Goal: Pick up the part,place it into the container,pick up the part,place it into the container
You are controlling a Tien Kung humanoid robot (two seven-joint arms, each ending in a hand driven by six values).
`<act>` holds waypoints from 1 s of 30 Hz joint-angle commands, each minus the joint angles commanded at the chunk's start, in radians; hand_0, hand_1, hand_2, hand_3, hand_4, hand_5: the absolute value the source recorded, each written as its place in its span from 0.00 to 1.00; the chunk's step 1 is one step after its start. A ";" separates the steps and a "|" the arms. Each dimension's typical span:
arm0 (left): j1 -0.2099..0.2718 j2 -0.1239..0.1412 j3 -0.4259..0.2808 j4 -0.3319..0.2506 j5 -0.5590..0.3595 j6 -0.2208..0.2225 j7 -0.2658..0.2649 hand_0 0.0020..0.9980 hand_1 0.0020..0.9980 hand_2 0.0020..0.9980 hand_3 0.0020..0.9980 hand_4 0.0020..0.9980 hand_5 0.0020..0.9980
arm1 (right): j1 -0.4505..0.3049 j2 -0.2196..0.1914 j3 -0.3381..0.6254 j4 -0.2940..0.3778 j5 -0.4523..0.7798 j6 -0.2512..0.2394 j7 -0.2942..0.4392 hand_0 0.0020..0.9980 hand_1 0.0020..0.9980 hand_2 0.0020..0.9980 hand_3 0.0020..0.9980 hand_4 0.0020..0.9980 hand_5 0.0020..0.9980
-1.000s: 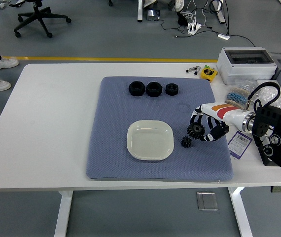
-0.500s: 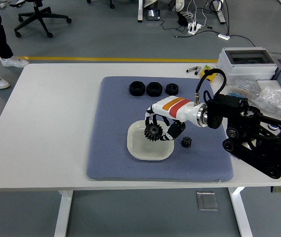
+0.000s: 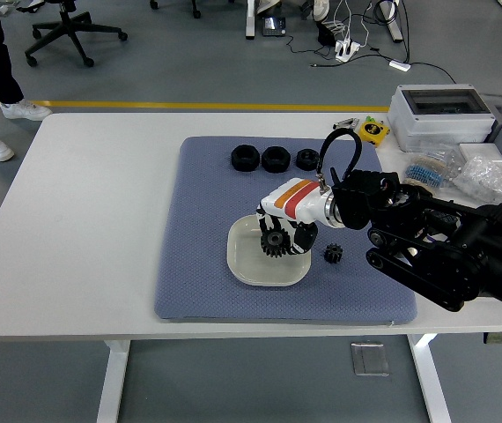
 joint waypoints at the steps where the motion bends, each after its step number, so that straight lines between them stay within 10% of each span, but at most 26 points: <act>1: 0.001 0.001 0.005 0.000 -0.005 0.000 -0.001 0.95 0.93 0.90 0.61 0.56 0.69 | 0.001 -0.001 0.003 -0.001 -0.005 0.006 -0.001 0.37 0.50 0.66 0.77 1.00 0.37; 2: 0.002 0.001 0.009 0.000 -0.008 0.000 -0.001 0.95 0.93 0.90 0.61 0.57 0.69 | 0.002 -0.002 0.005 -0.001 -0.008 0.012 -0.002 0.49 0.62 0.79 0.94 1.00 0.53; 8: 0.007 0.002 0.011 0.000 0.002 -0.001 0.003 0.95 0.93 0.90 0.61 0.57 0.69 | 0.010 -0.008 0.022 0.000 -0.006 0.036 0.008 0.55 0.65 0.82 0.97 1.00 0.55; 30: 0.021 -0.001 -0.025 0.000 0.048 -0.003 0.012 0.95 0.93 0.90 0.61 0.56 0.69 | -0.138 -0.178 0.155 0.020 -0.020 0.013 0.054 0.60 0.65 0.74 0.79 1.00 0.38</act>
